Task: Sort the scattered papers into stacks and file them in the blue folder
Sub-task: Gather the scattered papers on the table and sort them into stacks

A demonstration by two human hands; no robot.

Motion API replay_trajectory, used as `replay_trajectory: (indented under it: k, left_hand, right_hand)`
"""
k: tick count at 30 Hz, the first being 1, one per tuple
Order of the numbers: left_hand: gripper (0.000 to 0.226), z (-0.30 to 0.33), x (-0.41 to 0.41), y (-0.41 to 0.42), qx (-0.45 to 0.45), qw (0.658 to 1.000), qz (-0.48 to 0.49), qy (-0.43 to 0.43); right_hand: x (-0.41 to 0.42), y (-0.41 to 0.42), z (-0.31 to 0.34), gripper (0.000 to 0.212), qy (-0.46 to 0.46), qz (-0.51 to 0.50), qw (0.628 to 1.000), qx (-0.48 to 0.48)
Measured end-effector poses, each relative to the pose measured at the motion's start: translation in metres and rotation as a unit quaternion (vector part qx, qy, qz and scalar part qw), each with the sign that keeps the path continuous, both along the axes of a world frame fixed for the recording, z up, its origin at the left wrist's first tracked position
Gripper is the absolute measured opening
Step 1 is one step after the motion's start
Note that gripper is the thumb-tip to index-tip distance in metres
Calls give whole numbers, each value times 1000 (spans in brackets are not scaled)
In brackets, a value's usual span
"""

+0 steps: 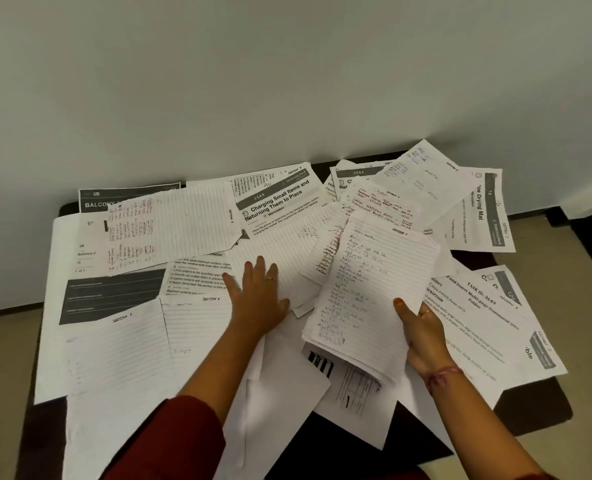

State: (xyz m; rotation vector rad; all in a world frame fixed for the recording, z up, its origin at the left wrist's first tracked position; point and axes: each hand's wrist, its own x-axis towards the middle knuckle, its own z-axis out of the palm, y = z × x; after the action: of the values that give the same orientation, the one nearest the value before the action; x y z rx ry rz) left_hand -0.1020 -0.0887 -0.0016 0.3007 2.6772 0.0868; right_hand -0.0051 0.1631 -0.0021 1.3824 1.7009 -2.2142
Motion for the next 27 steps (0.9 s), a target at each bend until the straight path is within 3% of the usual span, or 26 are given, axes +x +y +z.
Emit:
replay_trajectory:
  k: [2, 5, 15, 27]
  left_hand:
    - [88, -9, -4, -16, -28, 998, -44, -26]
    - [89, -17, 2, -27, -48, 995, -75, -39]
    - [85, -25, 27, -3, -48, 998, 34, -8]
    - [85, -26, 27, -5, -41, 999, 31, 5]
  right_hand:
    - [2, -5, 0, 16, -3, -4, 1000, -2]
    - [4, -12, 0, 22, 1, -15, 1000, 0]
    - [6, -25, -4, 28, -4, -38, 999, -23]
    - [6, -32, -6, 26, -10, -33, 999, -19]
